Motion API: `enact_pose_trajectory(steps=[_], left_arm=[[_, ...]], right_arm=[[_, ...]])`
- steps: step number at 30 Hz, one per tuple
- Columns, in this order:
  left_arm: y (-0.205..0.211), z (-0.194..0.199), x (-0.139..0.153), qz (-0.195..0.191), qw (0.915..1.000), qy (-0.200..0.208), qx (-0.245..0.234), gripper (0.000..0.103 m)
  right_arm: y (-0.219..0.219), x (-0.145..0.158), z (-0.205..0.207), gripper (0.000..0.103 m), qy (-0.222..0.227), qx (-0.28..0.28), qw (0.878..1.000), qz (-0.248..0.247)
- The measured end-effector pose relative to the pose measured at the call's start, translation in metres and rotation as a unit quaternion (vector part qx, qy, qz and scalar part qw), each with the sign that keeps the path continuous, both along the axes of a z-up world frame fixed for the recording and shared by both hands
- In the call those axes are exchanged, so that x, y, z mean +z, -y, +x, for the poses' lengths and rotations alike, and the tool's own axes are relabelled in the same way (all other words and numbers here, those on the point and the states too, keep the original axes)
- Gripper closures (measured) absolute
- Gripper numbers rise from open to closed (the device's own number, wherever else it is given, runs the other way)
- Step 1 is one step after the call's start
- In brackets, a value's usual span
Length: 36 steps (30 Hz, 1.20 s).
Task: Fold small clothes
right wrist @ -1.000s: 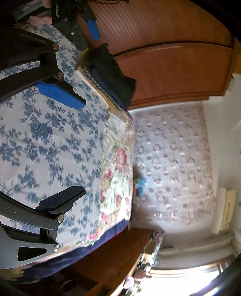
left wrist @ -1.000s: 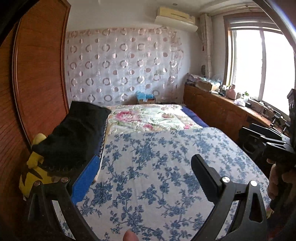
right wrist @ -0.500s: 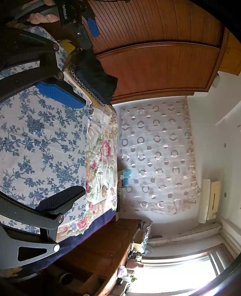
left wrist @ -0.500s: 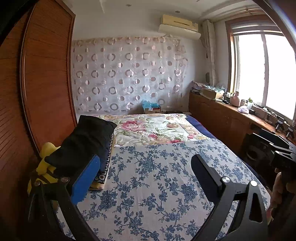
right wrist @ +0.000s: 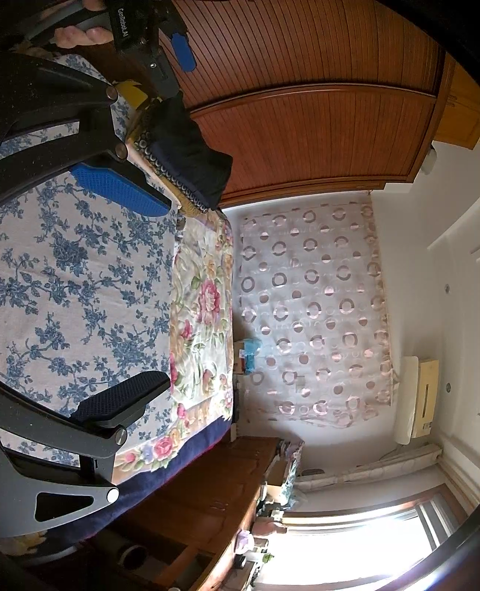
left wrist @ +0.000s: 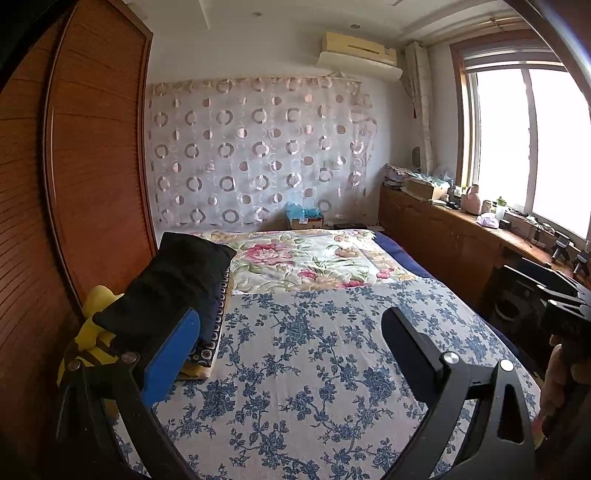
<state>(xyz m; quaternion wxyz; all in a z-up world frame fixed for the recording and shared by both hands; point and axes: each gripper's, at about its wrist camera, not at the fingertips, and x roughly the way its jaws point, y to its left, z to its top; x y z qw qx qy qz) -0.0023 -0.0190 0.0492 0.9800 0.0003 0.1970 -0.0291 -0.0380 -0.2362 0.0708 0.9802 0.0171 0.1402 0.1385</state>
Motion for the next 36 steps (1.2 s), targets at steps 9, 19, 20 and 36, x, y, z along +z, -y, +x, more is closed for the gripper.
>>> enact_pose_trajectory(steps=[9, 19, 20, 36], left_arm=[[-0.001, -0.001, 0.003, -0.004, 1.0, 0.001, 0.007, 0.004], [-0.002, -0.001, 0.003, -0.004, 1.0, 0.001, 0.007, 0.004], [-0.002, -0.001, 0.003, -0.005, 1.0, 0.001, 0.007, 0.004], [-0.002, -0.001, 0.004, -0.003, 0.9999, 0.004, 0.01, 0.004]], right_arm=[[0.004, -0.001, 0.006, 0.016, -0.002, 0.002, 1.0, -0.001], [0.01, -0.002, 0.012, 0.016, -0.003, 0.005, 1.0, -0.004], [0.011, -0.002, 0.013, 0.016, -0.003, 0.006, 1.0, -0.004], [0.02, -0.008, 0.024, 0.016, -0.001, 0.011, 1.0, -0.007]])
